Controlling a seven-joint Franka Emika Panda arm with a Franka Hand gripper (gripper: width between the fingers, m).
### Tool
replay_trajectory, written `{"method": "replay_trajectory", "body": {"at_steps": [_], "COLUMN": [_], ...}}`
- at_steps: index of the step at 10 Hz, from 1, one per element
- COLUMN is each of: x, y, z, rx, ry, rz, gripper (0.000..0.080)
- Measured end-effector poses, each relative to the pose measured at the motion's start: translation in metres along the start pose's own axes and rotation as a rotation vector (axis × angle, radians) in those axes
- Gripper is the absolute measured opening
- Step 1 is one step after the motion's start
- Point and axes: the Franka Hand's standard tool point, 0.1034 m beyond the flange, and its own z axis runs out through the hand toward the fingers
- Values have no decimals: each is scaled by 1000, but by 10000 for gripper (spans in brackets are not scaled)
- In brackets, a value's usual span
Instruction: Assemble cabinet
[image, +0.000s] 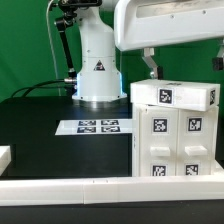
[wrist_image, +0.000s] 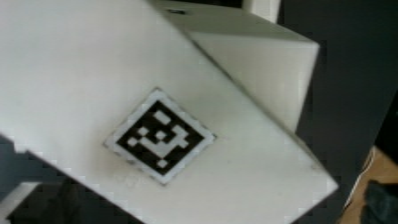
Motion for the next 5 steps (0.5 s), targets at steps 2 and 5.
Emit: {"method": "replay_trajectory", "body": {"at_steps": [2,5], "x": [-1,-5], "y": [3,8], "z": [2,6], "rx": [-16,-19], "ry": [-9,-16], "rz": [-160,-309], "gripper": [796,796]}}
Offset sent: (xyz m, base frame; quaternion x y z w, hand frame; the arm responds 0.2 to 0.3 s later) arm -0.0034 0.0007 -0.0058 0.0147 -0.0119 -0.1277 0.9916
